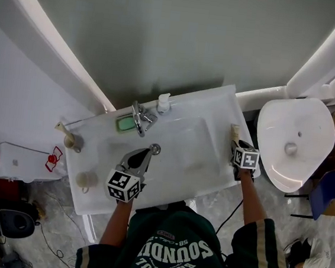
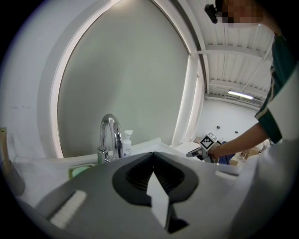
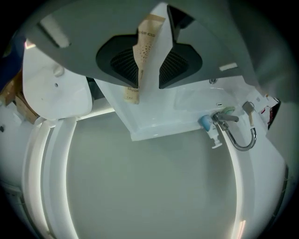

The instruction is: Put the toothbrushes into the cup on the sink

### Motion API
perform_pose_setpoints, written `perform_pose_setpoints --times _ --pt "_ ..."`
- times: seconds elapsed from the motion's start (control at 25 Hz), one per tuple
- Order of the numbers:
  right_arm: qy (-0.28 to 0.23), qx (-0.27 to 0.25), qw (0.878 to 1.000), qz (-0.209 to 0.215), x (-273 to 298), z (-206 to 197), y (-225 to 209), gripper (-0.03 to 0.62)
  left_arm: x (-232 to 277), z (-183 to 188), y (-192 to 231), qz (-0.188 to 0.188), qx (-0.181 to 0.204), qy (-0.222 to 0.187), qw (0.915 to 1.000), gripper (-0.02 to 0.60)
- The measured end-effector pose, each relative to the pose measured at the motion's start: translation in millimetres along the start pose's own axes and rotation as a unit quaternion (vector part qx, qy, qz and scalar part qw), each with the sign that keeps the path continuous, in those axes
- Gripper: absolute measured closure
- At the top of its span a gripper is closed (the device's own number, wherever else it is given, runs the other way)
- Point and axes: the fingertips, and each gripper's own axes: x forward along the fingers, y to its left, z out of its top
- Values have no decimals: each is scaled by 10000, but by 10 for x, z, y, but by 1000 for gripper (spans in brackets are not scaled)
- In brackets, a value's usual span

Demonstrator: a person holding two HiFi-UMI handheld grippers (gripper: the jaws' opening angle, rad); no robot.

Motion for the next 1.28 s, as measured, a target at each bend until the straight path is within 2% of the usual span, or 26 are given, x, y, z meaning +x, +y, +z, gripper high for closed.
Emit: perform_pose_setpoints --times 0.24,0.44,0.68,1.04,1.12,1.28 --pt "726 101 9973 57 388 -29 -287 474 -215 -58 132 441 -92 34 9990 532" --pt "1157 223 9929 -154 600 -116 -486 454 -443 -141 308 803 -211 61 9965 532" --pt "1658 502 9849 -10 755 -241 -492 456 -656 -246 363 1101 -352 91 9933 532" --pt "1865 166 9823 81 737 -245 -318 513 -783 -385 334 1140 -484 140 9922 532" --pt "1863 25 9824 152 707 -239 -239 544 -813 -403 333 1140 -510 119 9921 532" --pt "1884 -392 9810 238 637 -258 -22 559 -904 -449 365 1131 -566 68 9919 532"
